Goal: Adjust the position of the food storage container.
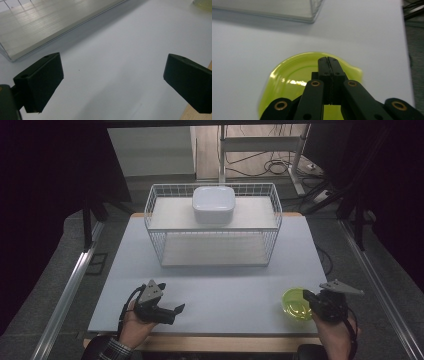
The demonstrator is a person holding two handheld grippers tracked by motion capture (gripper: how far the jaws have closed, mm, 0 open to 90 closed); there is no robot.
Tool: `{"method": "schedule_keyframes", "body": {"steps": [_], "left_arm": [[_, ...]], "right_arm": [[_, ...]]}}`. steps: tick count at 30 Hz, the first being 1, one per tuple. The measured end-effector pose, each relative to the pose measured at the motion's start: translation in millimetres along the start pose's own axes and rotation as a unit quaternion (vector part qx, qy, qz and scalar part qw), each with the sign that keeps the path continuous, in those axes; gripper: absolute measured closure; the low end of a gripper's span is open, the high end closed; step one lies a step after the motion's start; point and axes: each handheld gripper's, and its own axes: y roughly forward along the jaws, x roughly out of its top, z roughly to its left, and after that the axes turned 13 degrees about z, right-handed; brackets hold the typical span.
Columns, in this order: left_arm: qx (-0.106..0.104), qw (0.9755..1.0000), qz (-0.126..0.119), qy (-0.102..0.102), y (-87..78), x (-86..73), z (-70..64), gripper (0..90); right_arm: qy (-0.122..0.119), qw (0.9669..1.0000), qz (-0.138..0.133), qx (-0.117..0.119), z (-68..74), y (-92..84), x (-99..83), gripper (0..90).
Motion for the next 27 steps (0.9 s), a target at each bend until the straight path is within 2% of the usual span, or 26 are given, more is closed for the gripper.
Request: {"method": "schedule_keyframes", "body": {"steps": [4,6,9,12,18,27], "left_arm": [[0.000,1.0000,0.002,0.002,0.4,0.0,-0.8,2.2],[-0.002,1.0000,0.002,0.002,0.7,0.0,-0.9,2.2],[-0.002,1.0000,0.003,0.003,1.3,-0.1,-0.8,2.4],[-0.002,1.0000,0.005,0.004,1.9,0.1,-1.3,2.4],[-0.008,0.9999,0.006,0.006,2.4,0.4,-2.3,2.4],[-0.012,0.9999,0.009,0.005,3.1,0.5,-2.5,2.4]], "right_arm": [[-0.010,0.9999,0.009,0.004,5.8,-0.2,-5.0,90.0],[0.002,0.9999,0.006,-0.010,-0.3,-4.3,-7.8,90.0],[0.030,0.9990,0.000,-0.032,-16.8,-10.3,-13.6,90.0],[0.044,0.9982,0.005,-0.039,-25.1,-11.2,-19.6,90.0],[0.050,0.9970,0.021,-0.055,-29.3,-8.6,-25.1,90.0],[0.051,0.9969,0.039,-0.045,-26.8,-1.1,-25.0,90.0]]}}
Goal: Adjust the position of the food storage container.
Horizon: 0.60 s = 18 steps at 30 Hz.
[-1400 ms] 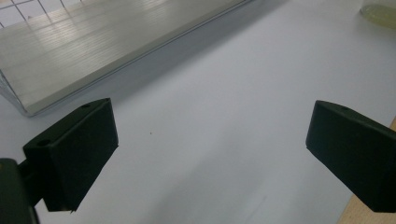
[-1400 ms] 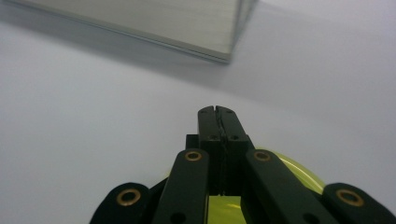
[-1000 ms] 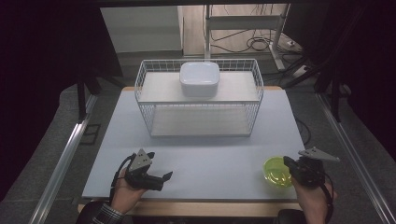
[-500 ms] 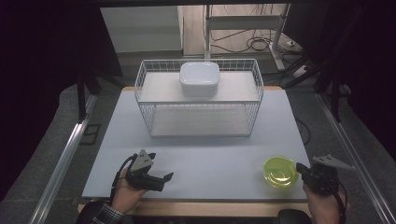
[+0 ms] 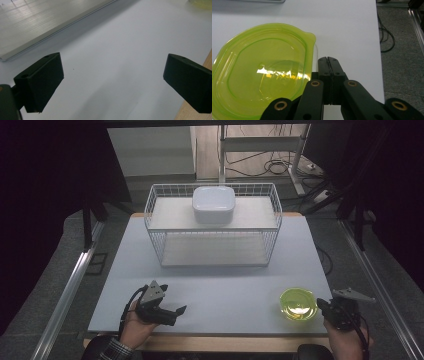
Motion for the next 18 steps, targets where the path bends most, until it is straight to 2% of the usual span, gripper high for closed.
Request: {"method": "schedule_keyframes", "body": {"steps": [9,14,17,18], "left_arm": [[-0.002,1.0000,0.004,0.002,1.7,0.2,-1.0,2.5],[-0.004,1.0000,0.007,0.005,2.4,0.3,-1.7,2.5],[-0.004,1.0000,0.007,0.005,2.3,0.3,-1.8,2.5],[-0.003,1.0000,0.007,0.006,2.1,0.3,-1.9,2.5]], "right_arm": [[-0.004,0.9997,0.009,0.024,11.2,6.4,2.6,90.0],[-0.020,0.9985,0.011,0.051,26.2,10.7,6.0,89.9],[-0.019,0.9985,0.012,0.049,26.1,10.2,5.3,89.7],[-0.009,0.9988,0.012,0.047,23.9,9.6,3.6,89.6]]}}
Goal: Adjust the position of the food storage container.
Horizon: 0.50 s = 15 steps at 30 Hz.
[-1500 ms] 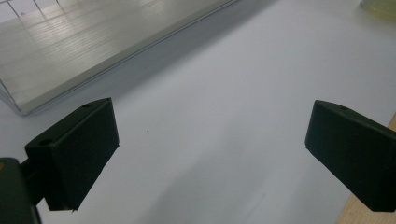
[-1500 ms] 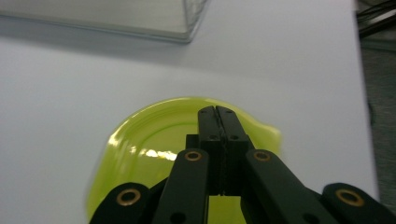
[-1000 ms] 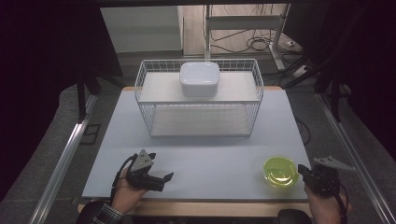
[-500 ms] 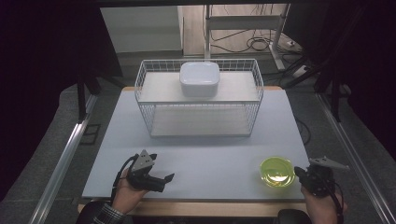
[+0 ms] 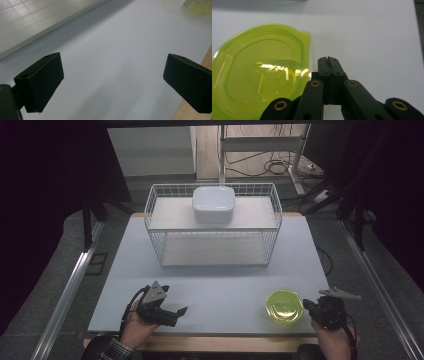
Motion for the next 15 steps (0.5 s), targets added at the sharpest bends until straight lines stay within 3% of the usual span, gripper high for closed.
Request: {"method": "schedule_keyframes", "body": {"steps": [5,6,8,15], "left_arm": [[0.000,1.0000,0.000,-0.001,0.4,0.1,0.0,2.5],[0.000,1.0000,0.001,-0.001,0.6,0.2,-0.2,2.5],[0.001,1.0000,0.001,0.000,0.8,0.4,-1.0,2.5],[0.000,1.0000,0.002,0.001,1.4,0.9,-2.2,2.5]], "right_arm": [[0.030,0.9995,0.009,0.003,-5.2,-1.9,-9.3,89.8],[0.050,0.9985,0.015,0.013,-4.1,-2.9,-15.1,89.9],[0.063,0.9975,0.020,0.025,-2.9,-2.9,-18.4,89.8],[0.050,0.9961,0.047,0.055,9.7,3.3,-23.1,89.8]]}}
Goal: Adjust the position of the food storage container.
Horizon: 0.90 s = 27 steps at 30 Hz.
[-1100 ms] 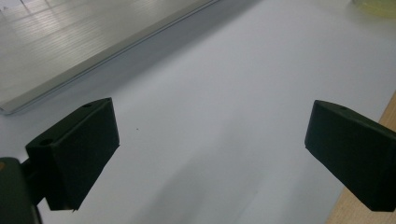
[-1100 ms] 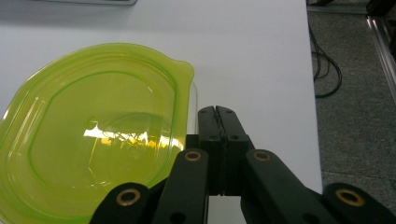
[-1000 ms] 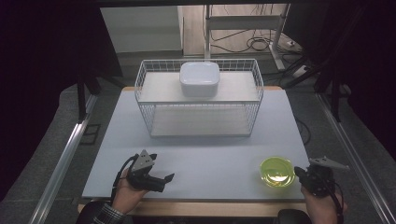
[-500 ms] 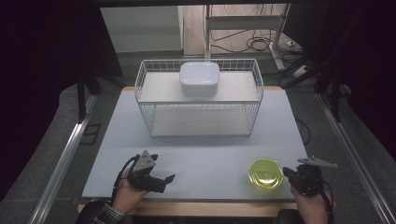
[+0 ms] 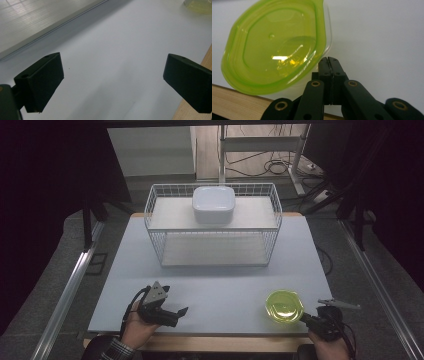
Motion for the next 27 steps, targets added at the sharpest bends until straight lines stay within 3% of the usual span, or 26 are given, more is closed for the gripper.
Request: {"method": "schedule_keyframes", "body": {"steps": [14,23,27], "left_arm": [[-0.002,1.0000,0.003,0.003,1.1,0.2,-0.7,2.5],[-0.003,0.9999,0.007,0.007,2.6,0.4,-1.7,2.5],[-0.003,0.9999,0.008,0.007,2.7,0.6,-1.7,2.5]], "right_arm": [[-0.033,0.9987,0.032,0.023,21.4,19.0,9.8,89.4],[-0.071,0.9952,0.045,0.050,40.6,35.1,21.8,88.1],[-0.090,0.9938,0.046,0.045,49.8,44.4,30.2,88.0]]}}
